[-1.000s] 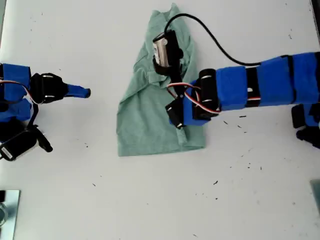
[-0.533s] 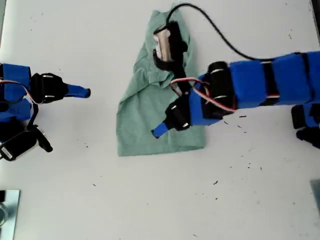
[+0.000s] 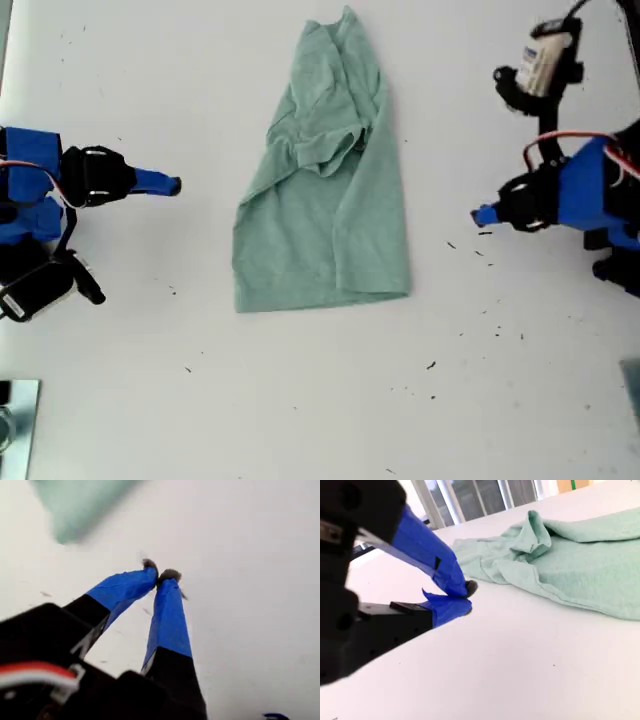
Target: Fold t shirt
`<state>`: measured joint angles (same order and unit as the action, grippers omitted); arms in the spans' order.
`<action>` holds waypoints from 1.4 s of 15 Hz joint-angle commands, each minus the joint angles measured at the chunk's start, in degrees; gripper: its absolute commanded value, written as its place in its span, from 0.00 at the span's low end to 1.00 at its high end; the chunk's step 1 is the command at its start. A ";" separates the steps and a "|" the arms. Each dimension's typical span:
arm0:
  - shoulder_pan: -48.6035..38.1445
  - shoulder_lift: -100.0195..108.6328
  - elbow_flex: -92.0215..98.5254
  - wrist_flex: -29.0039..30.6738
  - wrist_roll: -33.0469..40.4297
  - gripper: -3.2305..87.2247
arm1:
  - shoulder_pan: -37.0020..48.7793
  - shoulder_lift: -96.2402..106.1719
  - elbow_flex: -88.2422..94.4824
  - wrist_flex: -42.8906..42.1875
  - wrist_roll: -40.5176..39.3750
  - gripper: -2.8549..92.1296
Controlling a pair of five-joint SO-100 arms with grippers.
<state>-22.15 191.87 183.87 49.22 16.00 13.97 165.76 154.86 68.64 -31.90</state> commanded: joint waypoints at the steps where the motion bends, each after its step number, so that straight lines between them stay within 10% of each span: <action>1: 0.70 0.44 0.70 0.35 -0.97 0.03 | 2.46 17.75 13.36 1.23 -0.88 0.05; 6: 6.77 -14.77 -18.90 5.80 -13.18 0.03 | 3.43 31.64 21.88 6.33 1.85 0.05; 10: 12.57 -60.38 -69.17 28.74 -11.16 0.03 | 3.78 32.43 22.24 6.50 1.49 0.05; 13: 14.77 -79.54 -84.90 35.07 -7.29 0.40 | 3.78 33.57 22.41 7.03 1.67 0.05; 21: 18.19 -97.21 -76.64 17.75 -8.70 0.39 | 2.11 34.45 22.41 7.65 2.02 0.05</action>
<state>-5.45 96.50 107.31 69.61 8.53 17.14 199.34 174.90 76.20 -30.59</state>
